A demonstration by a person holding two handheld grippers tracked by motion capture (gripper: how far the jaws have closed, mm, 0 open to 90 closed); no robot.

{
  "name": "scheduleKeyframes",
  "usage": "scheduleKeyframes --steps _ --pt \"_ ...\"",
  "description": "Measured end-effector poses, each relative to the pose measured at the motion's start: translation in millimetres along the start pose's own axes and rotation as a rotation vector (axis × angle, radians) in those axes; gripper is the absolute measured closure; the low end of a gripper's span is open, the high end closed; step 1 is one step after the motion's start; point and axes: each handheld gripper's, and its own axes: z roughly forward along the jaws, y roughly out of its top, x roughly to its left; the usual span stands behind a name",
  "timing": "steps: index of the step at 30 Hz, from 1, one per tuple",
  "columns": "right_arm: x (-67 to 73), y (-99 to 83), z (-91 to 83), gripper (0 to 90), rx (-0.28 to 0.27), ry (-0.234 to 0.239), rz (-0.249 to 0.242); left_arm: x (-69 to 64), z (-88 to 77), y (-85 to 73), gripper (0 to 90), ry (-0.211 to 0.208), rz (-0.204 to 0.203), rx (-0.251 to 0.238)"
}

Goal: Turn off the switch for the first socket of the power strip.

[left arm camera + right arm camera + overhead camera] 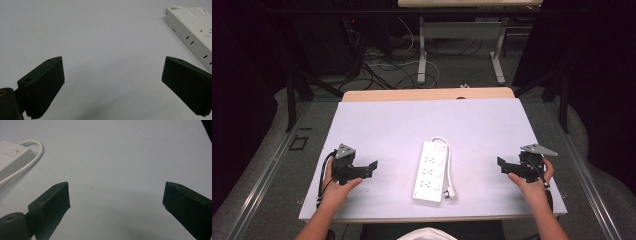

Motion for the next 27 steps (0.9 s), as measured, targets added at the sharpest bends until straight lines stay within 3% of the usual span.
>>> scheduleKeyframes --steps 2,10,14,27 --pt "-0.7 0.6 -0.5 6.8 0.008 -0.011 -0.010 -1.2 1.5 -0.8 4.4 0.009 -0.001 -0.017" --pt "0.1 0.2 -1.7 7.9 0.012 0.002 0.006 -2.2 -2.3 -1.7 4.4 0.010 0.007 -0.010" --pt "2.3 2.5 -4.1 15.2 0.010 0.002 -0.018 -2.5 -2.5 -2.6 4.4 0.010 0.002 -0.005" --pt "15.1 7.4 -6.1 16.5 0.007 0.078 -0.091 -2.0 -2.4 -3.1 4.5 0.015 0.003 -0.002"
